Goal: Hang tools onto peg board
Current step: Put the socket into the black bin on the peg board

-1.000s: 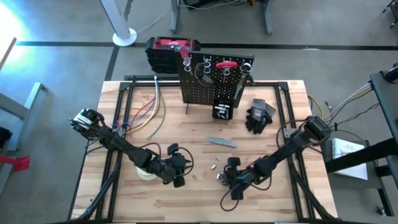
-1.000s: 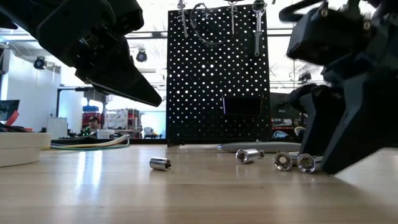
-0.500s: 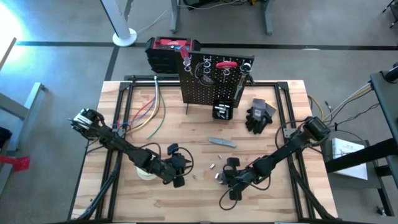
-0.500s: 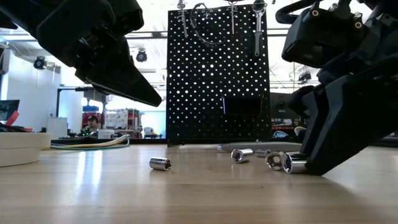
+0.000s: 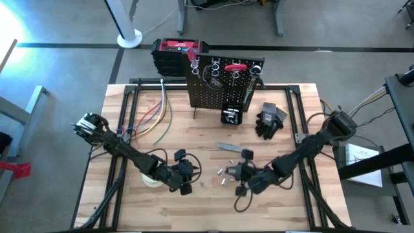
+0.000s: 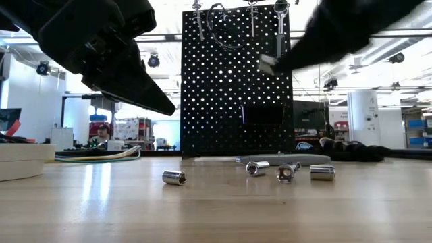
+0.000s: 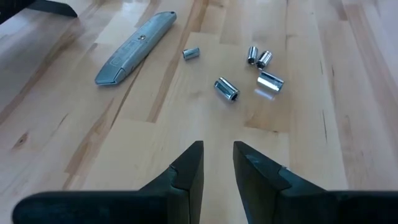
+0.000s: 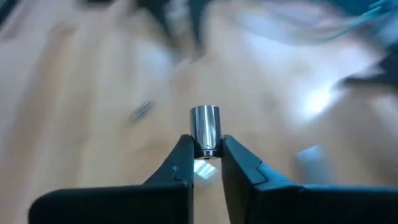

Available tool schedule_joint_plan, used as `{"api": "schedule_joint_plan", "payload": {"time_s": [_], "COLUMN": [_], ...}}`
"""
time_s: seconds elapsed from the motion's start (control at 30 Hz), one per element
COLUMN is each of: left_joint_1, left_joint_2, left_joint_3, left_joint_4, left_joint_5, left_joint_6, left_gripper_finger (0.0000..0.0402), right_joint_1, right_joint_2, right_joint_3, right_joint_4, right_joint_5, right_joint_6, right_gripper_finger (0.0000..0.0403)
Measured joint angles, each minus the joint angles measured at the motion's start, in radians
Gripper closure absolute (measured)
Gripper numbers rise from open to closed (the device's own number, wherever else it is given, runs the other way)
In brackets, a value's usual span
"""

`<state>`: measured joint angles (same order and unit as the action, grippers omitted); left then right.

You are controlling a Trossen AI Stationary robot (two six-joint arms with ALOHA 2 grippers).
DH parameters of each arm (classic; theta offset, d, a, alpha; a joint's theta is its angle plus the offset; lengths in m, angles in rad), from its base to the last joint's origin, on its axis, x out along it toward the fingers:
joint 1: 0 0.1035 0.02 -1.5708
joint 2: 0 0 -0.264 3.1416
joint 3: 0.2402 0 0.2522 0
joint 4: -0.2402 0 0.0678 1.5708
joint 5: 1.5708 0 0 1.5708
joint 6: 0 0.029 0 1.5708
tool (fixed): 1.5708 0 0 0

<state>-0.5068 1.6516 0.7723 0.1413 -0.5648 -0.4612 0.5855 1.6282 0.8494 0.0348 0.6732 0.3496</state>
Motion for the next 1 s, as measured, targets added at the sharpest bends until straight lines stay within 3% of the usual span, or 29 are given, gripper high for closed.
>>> {"api": "schedule_joint_plan", "payload": {"time_s": [0.13, 0.47, 0.7, 0.83, 1.0], "left_joint_1": [0.000, -0.001, -0.004, -0.004, -0.004], "left_joint_2": [0.000, 0.000, 0.000, 0.000, 0.000], "left_joint_3": [0.000, 0.000, 0.000, 0.000, 0.000], "left_joint_4": [0.000, 0.000, -0.013, -0.016, -0.017], "left_joint_5": [0.000, 0.040, 0.044, 0.044, 0.045], "left_joint_6": [0.007, 0.007, 0.007, 0.007, 0.007], "left_gripper_finger": [0.0325, 0.0325, 0.0325, 0.0325, 0.0325], "right_joint_1": [-0.076, -0.384, -0.509, -0.528, -0.527], "right_joint_2": [-0.069, -0.137, -0.137, -0.137, -0.139], "right_joint_3": [0.000, 0.001, 0.001, 0.001, 0.001], "right_joint_4": [-0.008, -0.022, -0.124, -0.141, -0.142], "right_joint_5": [0.111, 0.115, 0.113, 0.087, 0.103], "right_joint_6": [-0.071, -0.090, 0.003, 0.009, 0.012], "right_gripper_finger": [0.0372, 0.0367, 0.0361, 0.0327, 0.0248]}}
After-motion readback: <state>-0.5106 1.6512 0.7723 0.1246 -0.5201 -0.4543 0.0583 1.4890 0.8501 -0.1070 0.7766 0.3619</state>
